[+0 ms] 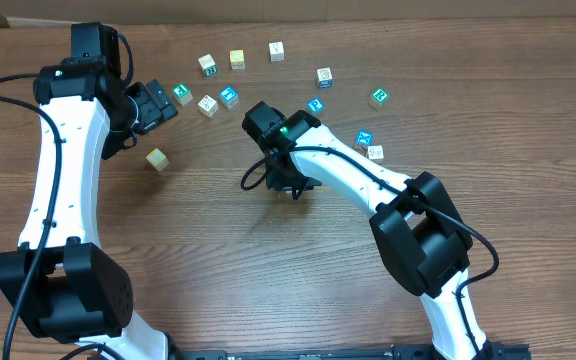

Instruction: Form a tower

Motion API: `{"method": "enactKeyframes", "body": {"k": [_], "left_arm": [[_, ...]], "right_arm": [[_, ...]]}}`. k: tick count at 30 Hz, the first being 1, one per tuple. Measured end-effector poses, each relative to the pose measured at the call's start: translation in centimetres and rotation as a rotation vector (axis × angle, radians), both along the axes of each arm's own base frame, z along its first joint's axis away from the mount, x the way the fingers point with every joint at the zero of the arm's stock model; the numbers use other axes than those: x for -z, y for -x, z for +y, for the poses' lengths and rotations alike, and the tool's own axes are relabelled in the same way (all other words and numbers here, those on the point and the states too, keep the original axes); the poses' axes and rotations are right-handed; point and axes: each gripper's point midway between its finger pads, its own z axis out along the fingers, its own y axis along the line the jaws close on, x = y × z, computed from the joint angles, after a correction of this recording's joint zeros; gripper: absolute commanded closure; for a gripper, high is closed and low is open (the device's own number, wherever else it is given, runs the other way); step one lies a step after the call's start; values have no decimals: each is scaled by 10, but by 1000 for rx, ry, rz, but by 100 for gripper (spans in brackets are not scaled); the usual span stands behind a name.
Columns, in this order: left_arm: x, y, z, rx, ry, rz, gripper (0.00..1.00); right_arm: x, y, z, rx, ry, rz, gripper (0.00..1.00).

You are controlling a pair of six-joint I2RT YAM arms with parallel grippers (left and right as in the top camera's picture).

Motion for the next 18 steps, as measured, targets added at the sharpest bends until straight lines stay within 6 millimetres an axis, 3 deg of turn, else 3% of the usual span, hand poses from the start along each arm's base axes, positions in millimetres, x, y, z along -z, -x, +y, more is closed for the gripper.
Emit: {"method": "enactKeyframes", "body": {"k": [18], "left_arm": [[0, 0, 0, 0, 0, 0, 0]], "right_arm": [[0, 0, 0, -6, 1, 0, 73]]}}
